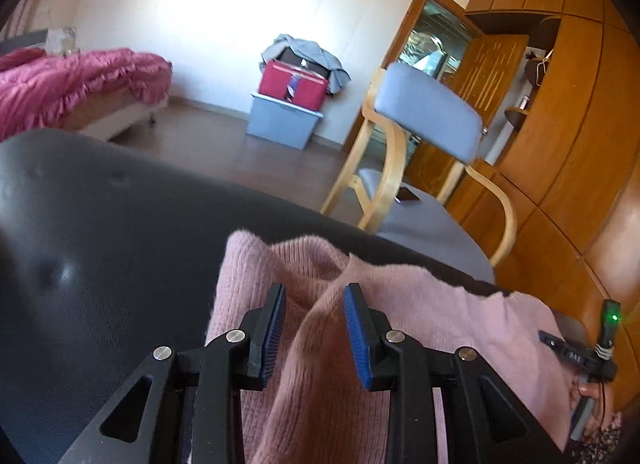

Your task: Fold clothes

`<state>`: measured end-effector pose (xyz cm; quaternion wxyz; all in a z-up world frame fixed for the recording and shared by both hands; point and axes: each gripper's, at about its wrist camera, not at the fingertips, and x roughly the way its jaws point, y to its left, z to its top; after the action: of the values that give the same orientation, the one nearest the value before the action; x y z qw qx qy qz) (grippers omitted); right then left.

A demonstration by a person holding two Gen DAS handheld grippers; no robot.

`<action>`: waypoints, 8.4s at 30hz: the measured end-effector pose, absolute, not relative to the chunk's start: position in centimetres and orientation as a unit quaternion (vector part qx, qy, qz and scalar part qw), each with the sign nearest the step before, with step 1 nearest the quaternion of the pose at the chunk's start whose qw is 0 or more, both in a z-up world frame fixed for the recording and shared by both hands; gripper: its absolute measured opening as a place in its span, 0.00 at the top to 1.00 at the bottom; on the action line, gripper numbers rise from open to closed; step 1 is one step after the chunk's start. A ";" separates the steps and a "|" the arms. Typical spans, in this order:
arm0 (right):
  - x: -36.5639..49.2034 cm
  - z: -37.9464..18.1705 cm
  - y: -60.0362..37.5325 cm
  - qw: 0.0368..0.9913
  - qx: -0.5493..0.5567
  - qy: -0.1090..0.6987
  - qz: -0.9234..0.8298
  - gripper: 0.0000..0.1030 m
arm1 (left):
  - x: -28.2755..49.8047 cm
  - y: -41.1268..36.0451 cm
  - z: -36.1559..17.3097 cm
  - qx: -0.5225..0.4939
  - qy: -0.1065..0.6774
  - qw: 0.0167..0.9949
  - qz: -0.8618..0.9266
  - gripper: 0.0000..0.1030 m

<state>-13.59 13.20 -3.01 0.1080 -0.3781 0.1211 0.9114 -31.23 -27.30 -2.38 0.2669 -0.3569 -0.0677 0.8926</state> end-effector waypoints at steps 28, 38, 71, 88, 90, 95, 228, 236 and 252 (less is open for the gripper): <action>-13.6 -3.2 15.4 0.211 -0.371 0.126 0.895 0.94 | -33.3 -27.4 -4.6 -0.387 -0.036 0.101 0.916 0.79; -10.0 -1.1 16.8 0.173 -0.289 0.197 0.921 0.75 | -27.1 -30.1 0.1 -0.304 -0.168 0.103 0.932 0.79; -4.9 3.2 8.9 0.130 -0.324 0.072 0.934 0.75 | -26.9 -22.7 -5.2 -0.396 -0.122 0.256 0.873 0.80; -10.9 -3.4 18.2 0.198 -0.363 0.197 0.889 0.91 | -27.4 -23.0 -5.5 -0.400 -0.144 0.267 0.865 0.80; -11.0 -3.4 17.9 0.211 -0.361 0.188 0.889 0.94 | -27.5 -23.1 -5.6 -0.401 -0.148 0.268 0.863 0.80; -9.3 -1.1 16.1 0.204 -0.331 0.172 0.905 0.88 | -27.6 -23.1 -5.6 -0.401 -0.153 0.270 0.862 0.80; -4.3 -3.6 22.2 0.151 -0.298 0.311 0.890 0.97 | -29.3 -29.0 -5.6 -0.387 -0.157 0.204 0.885 0.82; -1.0 -2.0 15.6 0.077 -0.348 0.205 0.912 0.97 | -29.4 -29.0 -5.5 -0.387 -0.157 0.203 0.885 0.82; 4.5 -1.0 14.5 0.140 -0.290 0.220 0.921 0.85 | -20.8 -25.8 -3.3 -0.377 -0.061 0.264 0.886 0.79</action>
<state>4.45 14.46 -0.98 0.1396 -0.2901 0.2204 0.9208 -20.77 -25.83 -3.35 0.2640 -0.3769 -0.0611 0.8857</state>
